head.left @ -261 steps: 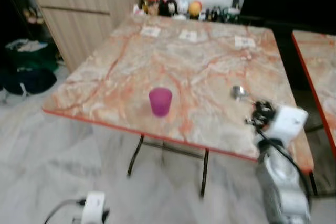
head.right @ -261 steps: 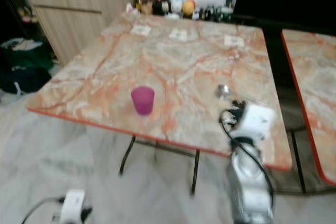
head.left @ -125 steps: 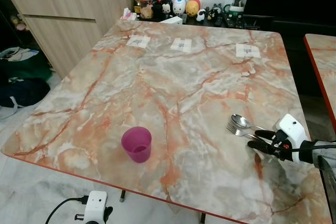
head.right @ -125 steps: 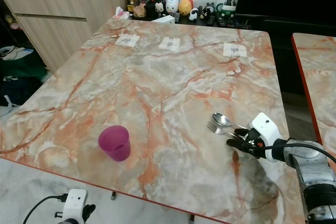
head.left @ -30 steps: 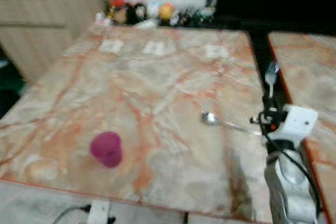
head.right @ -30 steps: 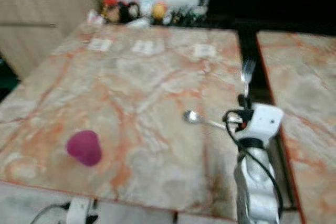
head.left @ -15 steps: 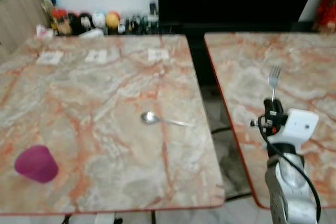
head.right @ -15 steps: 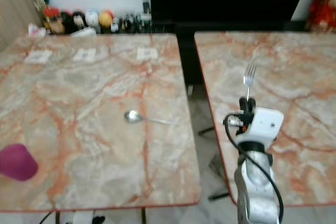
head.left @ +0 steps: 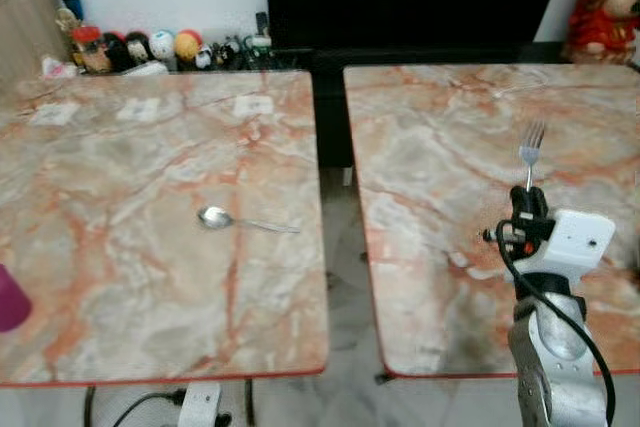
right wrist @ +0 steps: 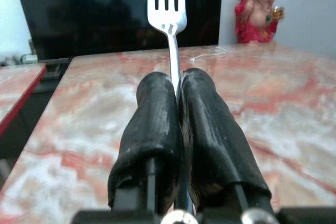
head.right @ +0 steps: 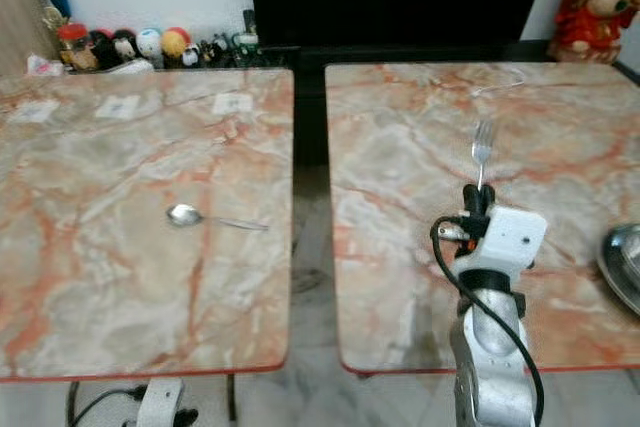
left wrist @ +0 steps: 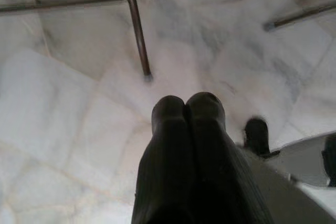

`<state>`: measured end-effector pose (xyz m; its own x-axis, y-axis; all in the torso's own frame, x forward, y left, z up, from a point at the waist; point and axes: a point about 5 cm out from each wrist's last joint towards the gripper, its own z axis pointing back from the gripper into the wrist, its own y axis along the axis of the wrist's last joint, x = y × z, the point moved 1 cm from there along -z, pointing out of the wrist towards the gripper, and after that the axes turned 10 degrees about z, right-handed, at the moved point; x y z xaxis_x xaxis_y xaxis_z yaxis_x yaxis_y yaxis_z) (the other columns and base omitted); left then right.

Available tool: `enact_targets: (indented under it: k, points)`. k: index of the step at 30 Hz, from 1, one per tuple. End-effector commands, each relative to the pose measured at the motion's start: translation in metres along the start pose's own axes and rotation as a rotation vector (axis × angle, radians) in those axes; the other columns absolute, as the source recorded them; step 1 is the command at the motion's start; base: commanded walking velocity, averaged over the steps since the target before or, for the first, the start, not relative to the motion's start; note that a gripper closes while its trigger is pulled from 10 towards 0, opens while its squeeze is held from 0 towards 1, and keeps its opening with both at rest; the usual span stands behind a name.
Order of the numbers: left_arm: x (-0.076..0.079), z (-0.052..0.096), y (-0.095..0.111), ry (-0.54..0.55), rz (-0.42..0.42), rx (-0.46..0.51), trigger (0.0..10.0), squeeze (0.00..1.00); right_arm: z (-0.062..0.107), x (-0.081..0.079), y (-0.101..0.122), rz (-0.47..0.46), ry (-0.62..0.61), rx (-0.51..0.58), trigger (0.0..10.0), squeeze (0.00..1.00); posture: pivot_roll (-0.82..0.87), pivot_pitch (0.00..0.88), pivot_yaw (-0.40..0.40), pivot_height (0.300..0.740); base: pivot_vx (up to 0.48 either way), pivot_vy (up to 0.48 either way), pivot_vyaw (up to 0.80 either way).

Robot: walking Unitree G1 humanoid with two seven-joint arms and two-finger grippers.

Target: Setting the table

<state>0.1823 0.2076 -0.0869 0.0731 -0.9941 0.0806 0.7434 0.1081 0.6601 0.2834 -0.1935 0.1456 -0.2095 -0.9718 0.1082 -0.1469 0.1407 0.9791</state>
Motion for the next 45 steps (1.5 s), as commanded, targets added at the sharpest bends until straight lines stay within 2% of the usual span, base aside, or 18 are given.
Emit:
enact_targets:
  k: [1, 12, 30, 38, 41, 45]
  points:
    - [0.0, 0.001, -0.004, -0.003, -0.004, -0.018, 10.0, 0.0, -0.003, 0.003, 0.01, 0.018, -0.011, 0.04, 10.0, 0.0, -0.04, 0.053, -0.004, 0.74, 0.0, -0.371, 0.0]
    - [0.004, 0.0, -0.004, -0.014, -0.009, -0.019, 10.0, 0.0, -0.006, 0.011, 0.012, 0.036, -0.04, 0.048, 10.0, 0.0, -0.05, 0.064, 0.001, 0.74, 0.0, -0.371, 0.0]
    - [0.002, 0.0, -0.003, -0.009, -0.014, -0.018, 10.0, 0.0, -0.016, 0.039, 0.01, 0.096, -0.128, 0.018, 10.0, 0.0, -0.05, 0.07, 0.006, 0.74, 0.013, -0.364, 0.0]
    - [0.0, 0.0, -0.003, 0.0, -0.013, -0.022, 10.0, 0.0, -0.019, 0.051, 0.007, 0.097, -0.173, -0.008, 10.0, 0.0, -0.05, 0.072, 0.007, 0.74, 0.0, 0.0, 0.0]
    - [-0.002, 0.001, -0.004, 0.0, -0.01, -0.025, 10.0, 0.0, -0.026, 0.062, 0.002, 0.161, -0.195, -0.064, 10.0, 0.0, -0.05, 0.073, 0.009, 0.74, 0.0, 0.0, 0.0]
    - [-0.003, 0.001, -0.004, -0.001, -0.007, -0.027, 10.0, 0.0, -0.036, 0.075, 0.001, 0.184, -0.205, -0.093, 10.0, 0.0, -0.05, 0.076, 0.012, 0.74, 0.0, 0.0, 0.0]
